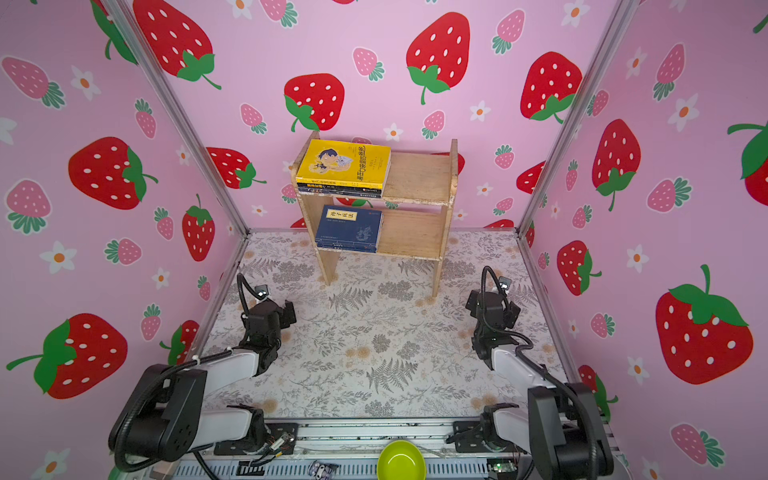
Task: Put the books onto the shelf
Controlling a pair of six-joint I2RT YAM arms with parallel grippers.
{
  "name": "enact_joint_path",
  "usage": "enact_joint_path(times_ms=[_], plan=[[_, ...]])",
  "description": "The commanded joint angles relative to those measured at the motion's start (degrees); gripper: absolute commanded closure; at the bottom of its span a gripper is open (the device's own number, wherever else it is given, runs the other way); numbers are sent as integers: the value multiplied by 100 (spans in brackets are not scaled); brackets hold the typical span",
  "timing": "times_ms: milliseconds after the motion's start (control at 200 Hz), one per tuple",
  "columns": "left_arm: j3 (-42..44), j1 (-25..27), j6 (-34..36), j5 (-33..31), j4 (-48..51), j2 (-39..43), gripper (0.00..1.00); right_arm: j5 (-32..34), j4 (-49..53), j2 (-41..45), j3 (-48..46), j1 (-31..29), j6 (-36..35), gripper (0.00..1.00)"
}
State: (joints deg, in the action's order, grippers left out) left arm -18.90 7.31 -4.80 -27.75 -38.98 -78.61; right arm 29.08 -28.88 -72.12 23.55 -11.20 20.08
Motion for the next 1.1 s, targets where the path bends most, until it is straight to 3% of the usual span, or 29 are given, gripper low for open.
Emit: enact_joint_path(times_ms=[0,200,440,505,565,700,780,1095], plan=[[-90,-51,242,219,-1244,-483,2,-132,-1720,-588,-211,201,-571,0],[133,-100,380,610,-2137,-993,4,-857,-2508,-1090,-335,455,-1153,0],[-191,-406,163,1081,-1432,-943,1,-1618,-5048,-1871,-1149,549,-1622,0],[-294,-529,73,1259,-1218,-938,1,-1690,-4475,-1705,-1022,553,-1639,0],[-439,-644,-58,1313,-947,-951,1,-1821,-4769,-1845,-1034,553,-1695,0],[-529,-678,-87,1340,-778,-985,1,-1876,-4514,-1824,-932,551,-1732,0],[-557,-661,-89,1310,-731,-990,1,-2234,-4219,-1842,-776,535,-1919,0],[-572,-518,-15,987,-733,-998,1,-2049,-4227,-1864,-766,434,-1982,0]])
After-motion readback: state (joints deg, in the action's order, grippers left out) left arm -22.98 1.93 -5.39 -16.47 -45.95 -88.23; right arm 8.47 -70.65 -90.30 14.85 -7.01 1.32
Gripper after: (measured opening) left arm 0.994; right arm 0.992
